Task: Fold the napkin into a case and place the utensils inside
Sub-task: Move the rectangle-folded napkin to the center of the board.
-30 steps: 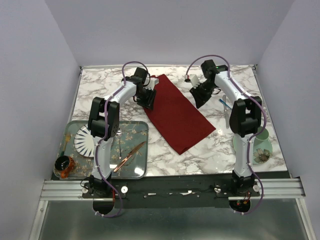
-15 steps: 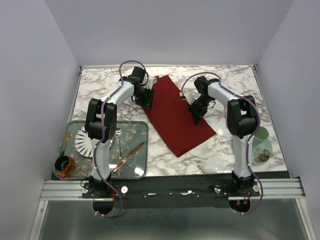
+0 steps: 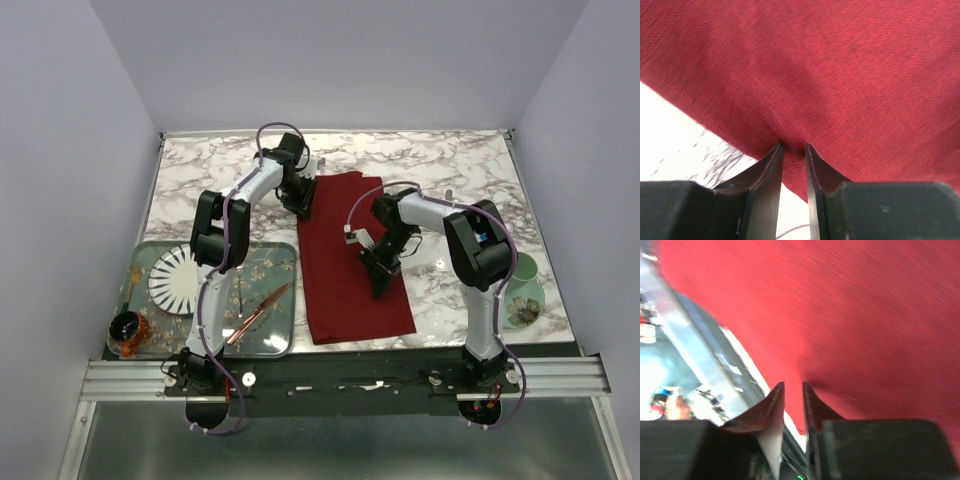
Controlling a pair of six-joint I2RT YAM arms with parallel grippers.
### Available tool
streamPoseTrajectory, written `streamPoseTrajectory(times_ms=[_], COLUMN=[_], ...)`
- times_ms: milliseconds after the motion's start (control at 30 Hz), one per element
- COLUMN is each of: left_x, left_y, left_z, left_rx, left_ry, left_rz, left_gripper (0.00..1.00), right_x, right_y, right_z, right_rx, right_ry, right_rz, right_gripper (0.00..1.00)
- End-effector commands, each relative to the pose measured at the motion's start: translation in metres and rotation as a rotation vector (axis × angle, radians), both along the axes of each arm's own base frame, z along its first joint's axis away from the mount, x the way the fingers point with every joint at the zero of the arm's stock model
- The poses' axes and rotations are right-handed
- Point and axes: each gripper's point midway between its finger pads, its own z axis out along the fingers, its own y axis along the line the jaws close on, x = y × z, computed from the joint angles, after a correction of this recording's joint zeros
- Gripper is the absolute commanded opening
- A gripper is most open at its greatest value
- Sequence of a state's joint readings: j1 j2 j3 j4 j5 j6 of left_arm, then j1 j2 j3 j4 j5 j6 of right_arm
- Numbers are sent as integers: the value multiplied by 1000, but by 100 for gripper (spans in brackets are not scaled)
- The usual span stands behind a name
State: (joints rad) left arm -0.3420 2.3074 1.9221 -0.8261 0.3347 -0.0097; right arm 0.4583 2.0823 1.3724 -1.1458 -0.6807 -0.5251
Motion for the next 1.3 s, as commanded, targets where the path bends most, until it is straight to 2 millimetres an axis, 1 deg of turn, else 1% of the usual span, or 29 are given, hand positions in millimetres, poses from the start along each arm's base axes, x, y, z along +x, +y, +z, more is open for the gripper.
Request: streamPoseTrajectory(times_ms=[0, 33, 133, 200, 233, 267, 333, 367, 400, 433, 467, 500, 533, 567, 600, 633, 667, 700, 733, 767, 800, 833, 900, 933, 1067, 1167, 1200, 1233, 1267], left_x=[-27, -29, -28, -15, -11, 4, 25, 34, 42, 48, 50, 45, 39, 28, 6, -11, -27, -62, -80, -100, -132, -149, -184, -200, -227, -219, -212, -205, -194], left_y=[-33, -38, -61, -73, -75, -78, -72, -67, -69, -66, -62, -59, -59, -62, -59, -61, -62, -64, -65, -69, -71, -74, -74, -82, -84, -73, -72, -66, -60], left_z=[-20, -27, -31, -24, -30, -19, -4, 4, 17, 47, 60, 65, 90, 96, 82, 95, 93, 68, 74, 69, 46, 48, 31, 30, 4, -18, -18, -31, -33], left_rx=[7, 13, 10, -9, -6, -10, -29, -43, -86, -115, -120, -110, -108, -107, -92, -113, -120, -107, -121, -133, -120, -129, -119, -117, -65, 16, 31, 74, 81], left_ry=[85, 93, 68, 23, 22, -23, -78, -102, -140, -200, -234, -247, -299, -300, -234, -228, -193, -97, -85, -47, 22, 29, 102, 110, 160, 187, 185, 199, 204], left_rz=[-142, -160, -217, -221, -212, -193, -144, -119, -113, -117, -123, -149, -190, -214, -233, -255, -268, -299, -317, -339, -373, -394, -429, -463, -488, -461, -459, -440, -410], left_gripper=[32, 31, 31, 31, 33, 35, 43, 45, 49, 53, 54, 54, 54, 54, 54, 54, 53, 52, 50, 49, 47, 43, 40, 39, 37, 34, 33, 32, 31], right_x=[-5, -4, 25, 61, 84, 106, 137, 158, 169, 176, 189, 194, 199, 205, 213, 218, 221, 227, 229, 230, 231, 231, 228, 225, 217, 213, 213, 213, 210], right_y=[39, 38, 23, -2, -8, -27, -48, -58, -63, -64, -65, -66, -66, -65, -66, -66, -66, -67, -67, -65, -65, -64, -57, -59, -60, -69, -72, -78, -81], right_z=[65, 71, 85, 87, 94, 96, 91, 101, 100, 95, 101, 100, 98, 87, 89, 85, 73, 72, 67, 62, 55, 49, 41, 33, 12, 4, 3, 1, -3], right_rx=[234, 241, 238, 196, 199, 173, 105, 95, 72, 63, 64, 62, 59, 46, 47, 39, 27, 19, 12, 6, -4, -17, -27, -52, -131, -190, -206, -243, -259], right_ry=[-4, -19, -101, -155, -213, -234, -289, -340, -367, -364, -404, -412, -418, -405, -429, -427, -413, -430, -432, -436, -432, -438, -444, -444, -436, -419, -423, -435, -422], right_rz=[-69, -73, -158, -278, -319, -409, -478, -515, -526, -530, -527, -529, -528, -531, -530, -531, -525, -520, -512, -496, -486, -475, -440, -425, -382, -370, -365, -361, -359], right_gripper=[33, 34, 35, 35, 35, 36, 36, 37, 37, 37, 37, 36, 37, 36, 36, 36, 36, 36, 36, 35, 33, 33, 32, 32, 29, 27, 27, 27, 26])
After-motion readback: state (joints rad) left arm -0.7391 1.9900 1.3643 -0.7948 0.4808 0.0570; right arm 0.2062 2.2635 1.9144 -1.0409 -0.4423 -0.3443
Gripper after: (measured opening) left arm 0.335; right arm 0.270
